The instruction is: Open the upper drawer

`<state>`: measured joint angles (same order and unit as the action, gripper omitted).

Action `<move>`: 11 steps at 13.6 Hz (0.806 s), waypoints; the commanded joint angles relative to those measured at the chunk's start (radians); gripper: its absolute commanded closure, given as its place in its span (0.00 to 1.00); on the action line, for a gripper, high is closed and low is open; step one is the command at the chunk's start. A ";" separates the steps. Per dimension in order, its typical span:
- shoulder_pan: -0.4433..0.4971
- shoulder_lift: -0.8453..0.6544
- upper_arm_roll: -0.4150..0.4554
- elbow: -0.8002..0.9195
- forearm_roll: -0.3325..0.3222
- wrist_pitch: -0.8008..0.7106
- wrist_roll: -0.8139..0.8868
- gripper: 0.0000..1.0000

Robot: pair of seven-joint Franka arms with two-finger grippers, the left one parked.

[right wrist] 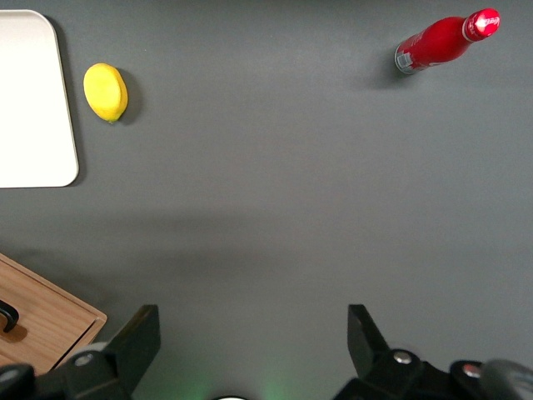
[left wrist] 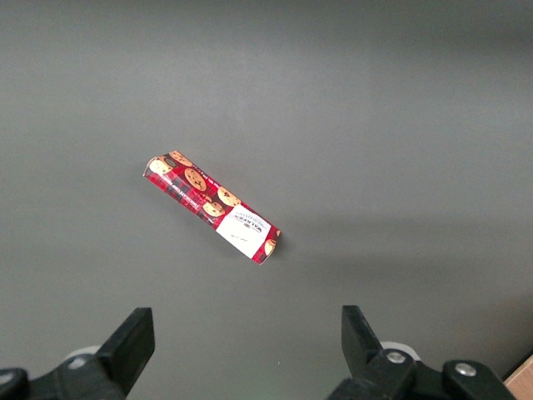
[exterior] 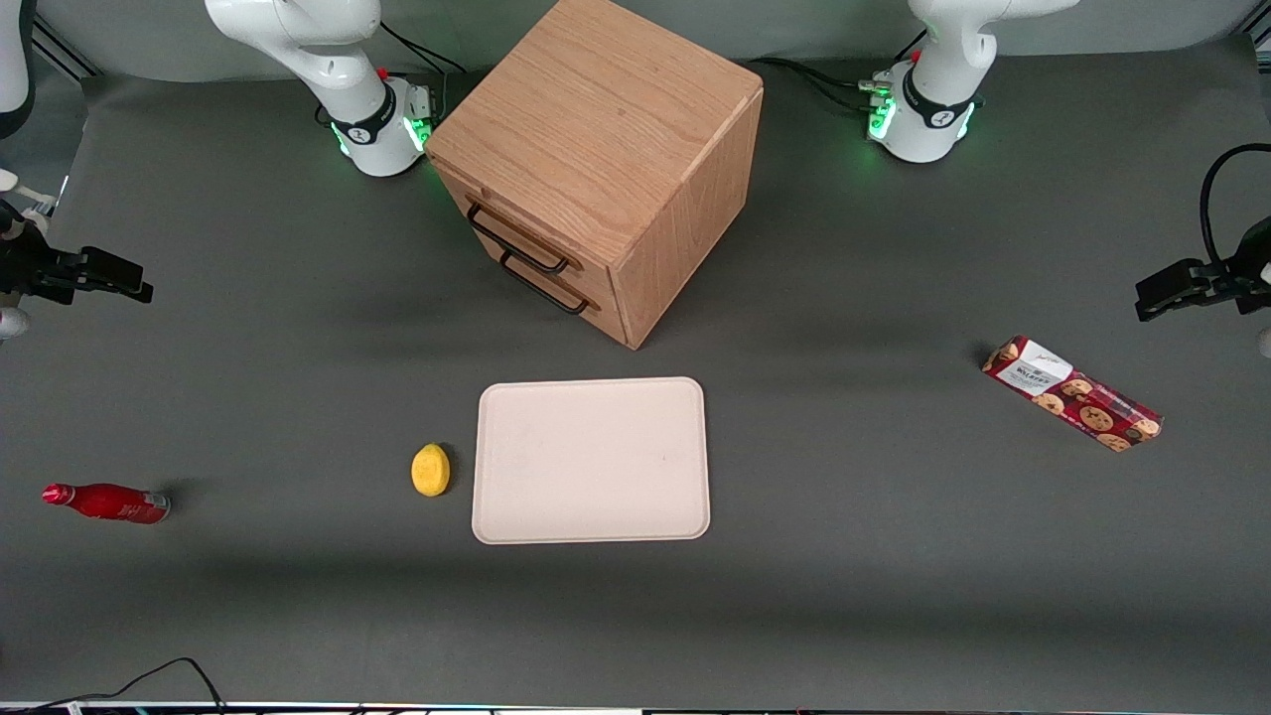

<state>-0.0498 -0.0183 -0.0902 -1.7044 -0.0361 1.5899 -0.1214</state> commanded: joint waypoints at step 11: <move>-0.018 0.004 0.004 0.005 0.004 -0.005 -0.011 0.00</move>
<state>-0.0540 -0.0142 -0.0920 -1.7045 -0.0361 1.5897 -0.1214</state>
